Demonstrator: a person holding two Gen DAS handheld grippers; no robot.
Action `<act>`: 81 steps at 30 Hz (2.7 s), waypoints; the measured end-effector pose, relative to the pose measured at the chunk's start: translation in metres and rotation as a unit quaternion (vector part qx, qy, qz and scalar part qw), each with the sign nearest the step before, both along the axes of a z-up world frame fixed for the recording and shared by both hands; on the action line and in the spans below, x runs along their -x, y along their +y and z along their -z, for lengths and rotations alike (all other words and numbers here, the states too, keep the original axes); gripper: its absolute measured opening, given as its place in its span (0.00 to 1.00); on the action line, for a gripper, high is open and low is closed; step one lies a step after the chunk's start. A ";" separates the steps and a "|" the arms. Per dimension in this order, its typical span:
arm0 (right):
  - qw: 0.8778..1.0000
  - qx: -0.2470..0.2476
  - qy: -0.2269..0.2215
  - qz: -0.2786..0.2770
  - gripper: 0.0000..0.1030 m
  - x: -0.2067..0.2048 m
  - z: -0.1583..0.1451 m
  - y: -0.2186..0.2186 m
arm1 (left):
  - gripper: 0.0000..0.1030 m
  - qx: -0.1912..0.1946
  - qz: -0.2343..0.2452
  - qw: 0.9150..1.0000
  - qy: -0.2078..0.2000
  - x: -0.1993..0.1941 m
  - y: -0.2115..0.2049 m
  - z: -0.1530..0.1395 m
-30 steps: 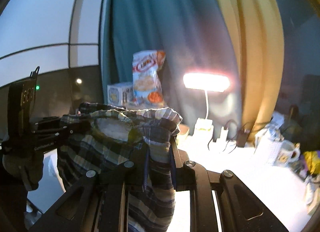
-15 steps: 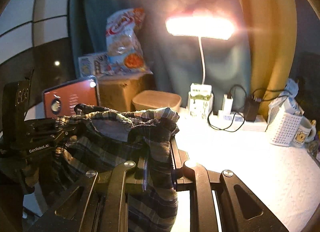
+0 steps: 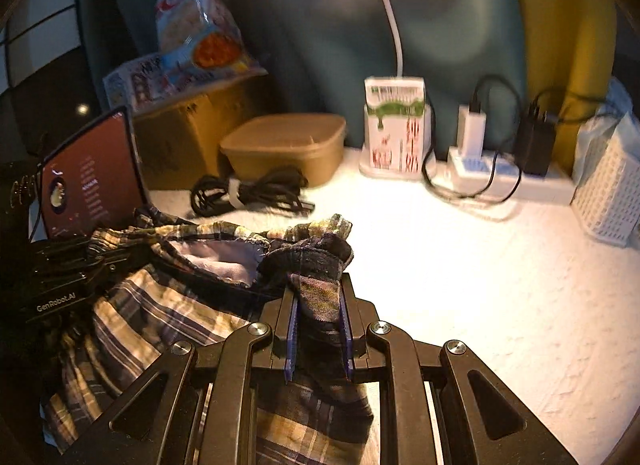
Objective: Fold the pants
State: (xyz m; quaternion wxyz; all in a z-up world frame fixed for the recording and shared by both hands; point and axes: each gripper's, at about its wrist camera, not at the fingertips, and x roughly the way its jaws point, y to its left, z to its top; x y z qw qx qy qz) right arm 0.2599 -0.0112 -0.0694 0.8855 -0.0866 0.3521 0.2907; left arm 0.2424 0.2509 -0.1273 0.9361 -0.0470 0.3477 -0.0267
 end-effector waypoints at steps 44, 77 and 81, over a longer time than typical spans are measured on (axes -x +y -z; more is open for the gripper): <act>0.993 0.014 -0.007 0.117 0.68 0.039 -0.030 -0.076 | 0.65 -0.031 -0.059 0.996 -0.051 0.078 -0.025 -0.040; 0.983 0.013 -0.096 0.157 0.68 0.191 -0.090 -0.195 | 0.66 -0.032 0.006 0.993 -0.112 0.176 -0.173 -0.063; 0.978 0.015 -0.115 0.171 0.68 0.211 -0.101 -0.215 | 0.66 -0.043 0.015 0.991 -0.127 0.186 -0.194 -0.068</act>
